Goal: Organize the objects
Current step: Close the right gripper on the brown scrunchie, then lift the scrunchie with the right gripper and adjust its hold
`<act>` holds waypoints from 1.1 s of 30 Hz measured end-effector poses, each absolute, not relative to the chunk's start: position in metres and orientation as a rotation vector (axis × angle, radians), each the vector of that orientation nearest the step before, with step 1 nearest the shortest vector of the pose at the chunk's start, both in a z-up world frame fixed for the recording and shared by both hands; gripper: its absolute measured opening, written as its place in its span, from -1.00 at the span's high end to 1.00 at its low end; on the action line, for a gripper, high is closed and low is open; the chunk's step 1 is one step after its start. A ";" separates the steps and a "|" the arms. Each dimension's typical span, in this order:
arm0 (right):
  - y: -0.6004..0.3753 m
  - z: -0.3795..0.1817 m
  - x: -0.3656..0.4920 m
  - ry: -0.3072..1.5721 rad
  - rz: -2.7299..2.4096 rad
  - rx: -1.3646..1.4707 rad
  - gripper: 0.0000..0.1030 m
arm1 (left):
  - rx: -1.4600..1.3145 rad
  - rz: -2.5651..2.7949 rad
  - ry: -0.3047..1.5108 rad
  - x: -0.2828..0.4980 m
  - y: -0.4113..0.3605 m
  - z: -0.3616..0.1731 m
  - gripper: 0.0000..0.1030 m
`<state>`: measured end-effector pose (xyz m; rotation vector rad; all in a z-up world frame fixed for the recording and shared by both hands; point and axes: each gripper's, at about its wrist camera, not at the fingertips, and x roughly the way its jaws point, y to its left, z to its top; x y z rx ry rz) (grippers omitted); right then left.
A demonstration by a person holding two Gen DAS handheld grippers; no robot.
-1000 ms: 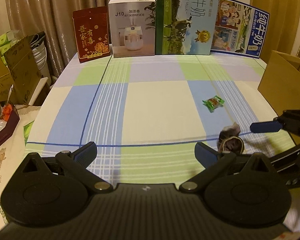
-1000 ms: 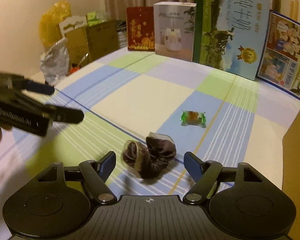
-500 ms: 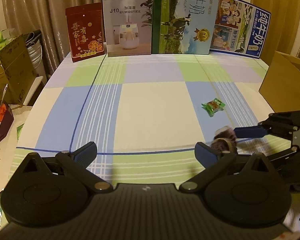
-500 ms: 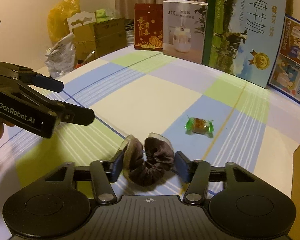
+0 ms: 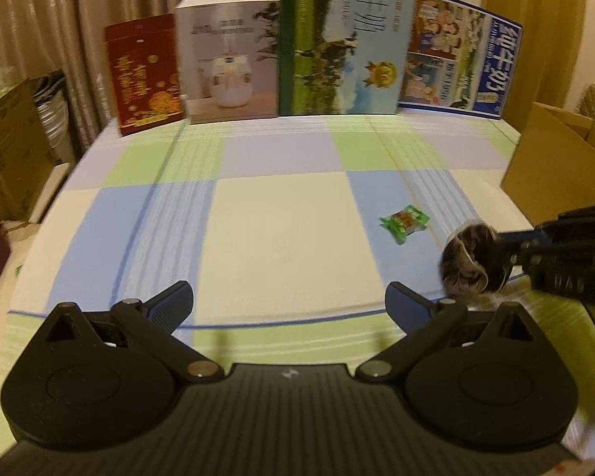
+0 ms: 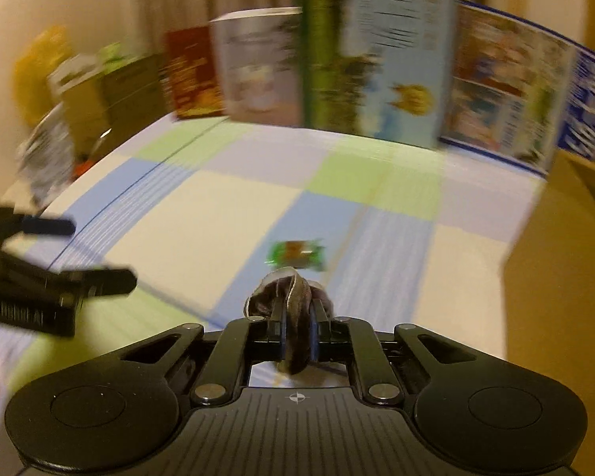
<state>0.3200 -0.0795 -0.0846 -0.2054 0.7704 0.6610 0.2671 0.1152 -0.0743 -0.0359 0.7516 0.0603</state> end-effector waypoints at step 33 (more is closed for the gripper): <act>-0.104 -0.085 0.345 0.816 0.591 0.012 0.85 | 0.039 -0.056 0.723 0.298 0.091 -0.080 -0.78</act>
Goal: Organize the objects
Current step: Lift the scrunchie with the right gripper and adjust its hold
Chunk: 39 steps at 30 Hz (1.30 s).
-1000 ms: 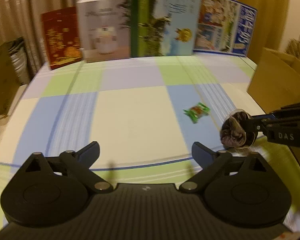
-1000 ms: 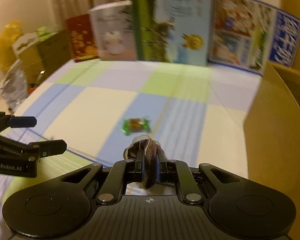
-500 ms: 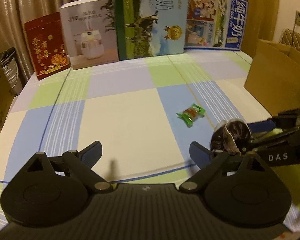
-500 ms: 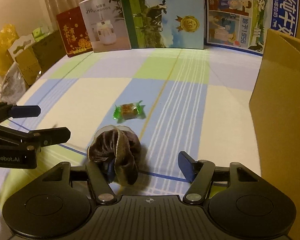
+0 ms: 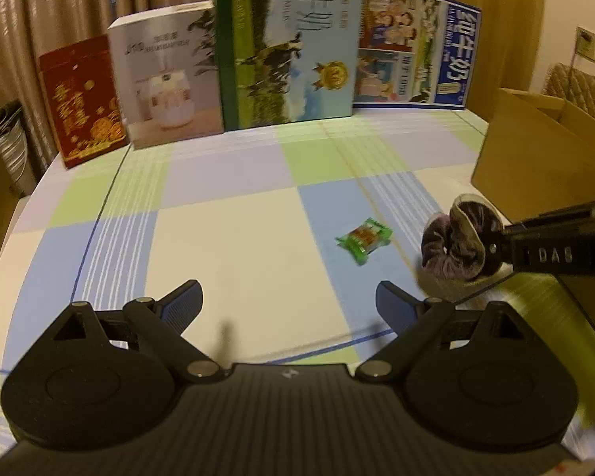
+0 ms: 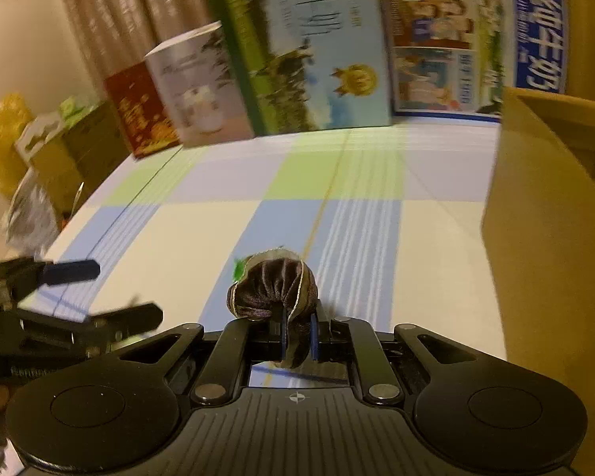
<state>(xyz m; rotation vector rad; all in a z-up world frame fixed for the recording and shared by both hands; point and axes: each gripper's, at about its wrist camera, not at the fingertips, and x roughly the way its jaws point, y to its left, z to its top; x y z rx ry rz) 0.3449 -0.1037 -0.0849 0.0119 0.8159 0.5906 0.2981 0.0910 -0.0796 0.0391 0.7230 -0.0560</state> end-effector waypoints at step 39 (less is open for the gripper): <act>-0.137 -0.082 0.347 0.959 0.577 0.159 -0.05 | 0.069 -0.295 0.693 0.318 0.063 -0.094 -0.64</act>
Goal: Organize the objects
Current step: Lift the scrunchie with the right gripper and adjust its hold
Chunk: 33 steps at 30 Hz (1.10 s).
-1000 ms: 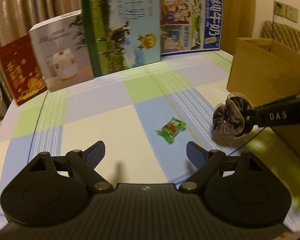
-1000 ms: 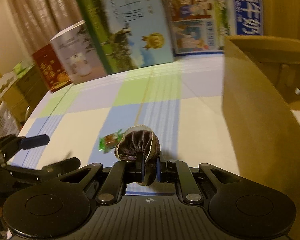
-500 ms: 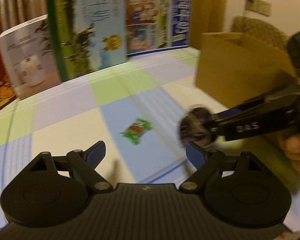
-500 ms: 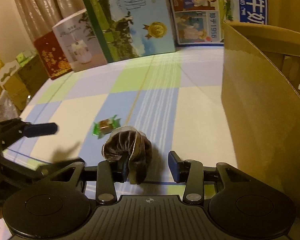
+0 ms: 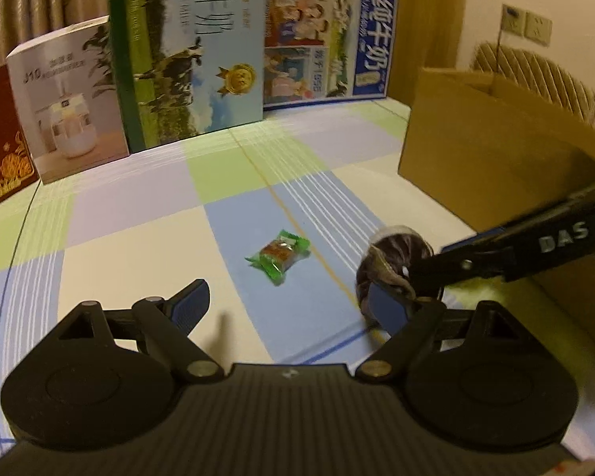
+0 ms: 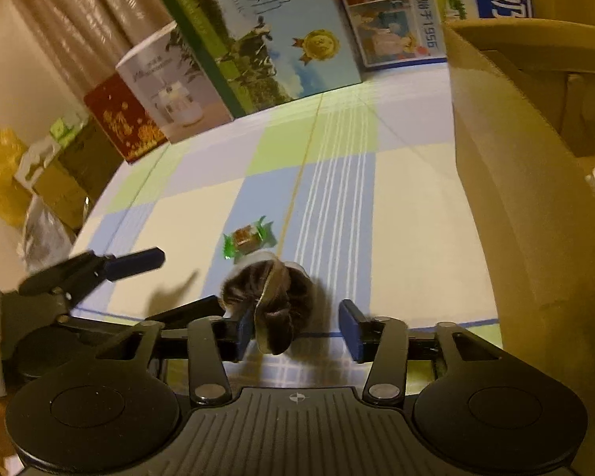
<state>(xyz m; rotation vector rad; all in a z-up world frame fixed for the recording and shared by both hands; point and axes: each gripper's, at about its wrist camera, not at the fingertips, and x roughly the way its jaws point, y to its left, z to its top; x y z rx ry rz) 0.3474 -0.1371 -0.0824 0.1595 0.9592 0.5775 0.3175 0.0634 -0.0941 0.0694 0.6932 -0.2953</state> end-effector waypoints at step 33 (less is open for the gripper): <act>-0.076 -0.107 0.306 0.782 0.919 -0.305 -0.18 | 0.078 -0.118 0.735 0.307 0.128 -0.096 -0.67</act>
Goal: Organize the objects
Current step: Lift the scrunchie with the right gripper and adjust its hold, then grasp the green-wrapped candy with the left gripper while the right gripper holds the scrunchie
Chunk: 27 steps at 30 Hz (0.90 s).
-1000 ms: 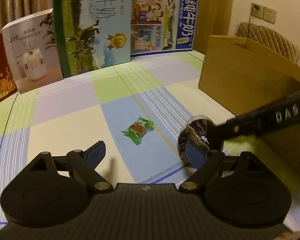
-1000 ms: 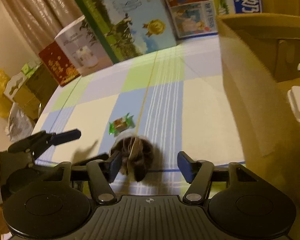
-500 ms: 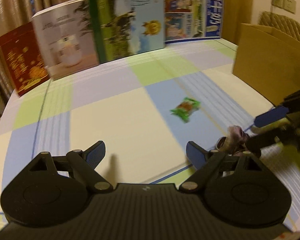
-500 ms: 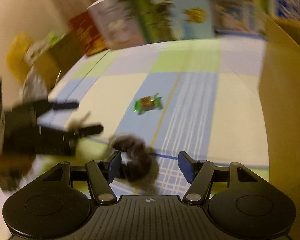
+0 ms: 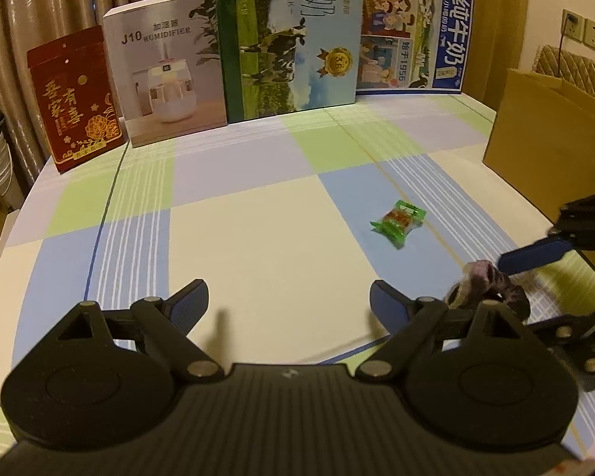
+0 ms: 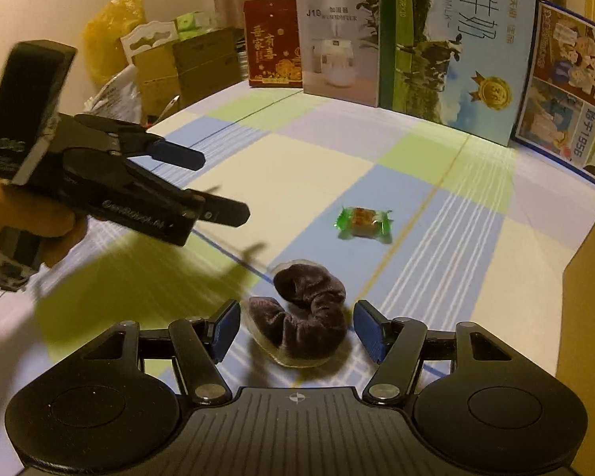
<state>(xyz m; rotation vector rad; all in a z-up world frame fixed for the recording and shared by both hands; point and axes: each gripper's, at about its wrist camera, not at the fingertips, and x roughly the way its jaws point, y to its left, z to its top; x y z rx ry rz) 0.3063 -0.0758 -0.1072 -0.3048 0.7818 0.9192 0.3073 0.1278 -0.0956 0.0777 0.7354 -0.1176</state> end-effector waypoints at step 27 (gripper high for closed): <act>-0.112 -0.087 0.351 0.790 0.532 -0.078 0.58 | 0.217 -0.329 0.718 0.366 0.054 -0.108 -0.05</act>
